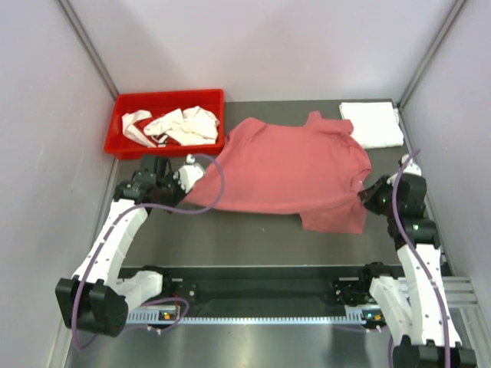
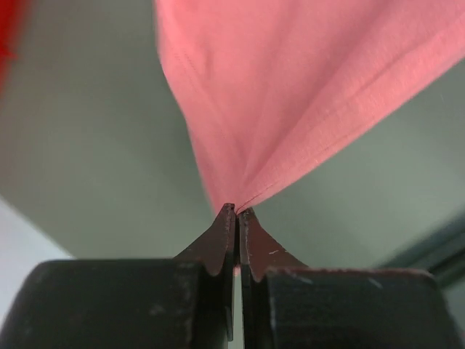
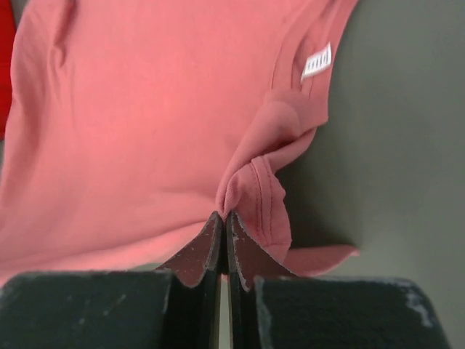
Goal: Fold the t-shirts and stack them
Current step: Flatten the tshirt out, then fold the tshirt
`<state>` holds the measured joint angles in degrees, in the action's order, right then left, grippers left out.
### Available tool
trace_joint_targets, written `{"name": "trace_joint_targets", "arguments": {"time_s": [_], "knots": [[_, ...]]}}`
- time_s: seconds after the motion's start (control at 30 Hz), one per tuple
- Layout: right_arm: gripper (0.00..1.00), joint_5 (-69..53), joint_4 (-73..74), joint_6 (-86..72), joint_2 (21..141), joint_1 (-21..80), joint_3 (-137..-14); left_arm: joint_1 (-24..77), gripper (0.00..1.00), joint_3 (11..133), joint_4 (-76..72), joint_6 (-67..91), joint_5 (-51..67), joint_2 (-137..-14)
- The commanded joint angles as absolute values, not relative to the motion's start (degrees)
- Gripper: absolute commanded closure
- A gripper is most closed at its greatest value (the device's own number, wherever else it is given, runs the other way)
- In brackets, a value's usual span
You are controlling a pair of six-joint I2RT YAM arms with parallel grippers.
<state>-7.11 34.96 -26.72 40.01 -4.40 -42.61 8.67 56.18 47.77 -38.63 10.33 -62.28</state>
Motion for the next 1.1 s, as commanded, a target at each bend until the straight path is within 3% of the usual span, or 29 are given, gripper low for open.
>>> {"name": "trace_joint_targets", "arguments": {"time_s": [0.0,0.2,0.4,0.57,0.7,0.87,1.07], "knots": [[1.0,-8.4,37.1,-34.0,33.0,-5.4,-39.5,8.7,1.0,50.6,58.3,-43.9,12.5,-59.3],[1.0,-11.2,44.7,-36.4,29.4,-5.4,-36.9,9.3,1.0,45.9,67.4,-47.9,13.6,-57.9],[1.0,-6.5,48.3,-33.3,28.7,-5.4,-39.7,9.4,1.0,51.2,76.7,-50.5,18.1,-58.7],[1.0,-10.8,30.5,-33.4,35.7,-5.4,-34.8,9.4,1.0,51.4,55.1,-40.6,13.1,-63.8],[1.0,-7.5,17.6,-30.1,45.9,-5.4,-35.2,9.4,1.0,54.6,41.8,-33.5,7.4,-75.6],[1.0,-8.6,6.4,-26.9,60.9,-5.3,-37.9,9.4,1.0,60.4,36.0,-29.3,3.7,-86.6],[1.0,-9.6,5.3,-22.2,74.0,-5.3,-43.8,9.6,1.0,65.4,32.8,-27.7,4.0,-93.8]]}}
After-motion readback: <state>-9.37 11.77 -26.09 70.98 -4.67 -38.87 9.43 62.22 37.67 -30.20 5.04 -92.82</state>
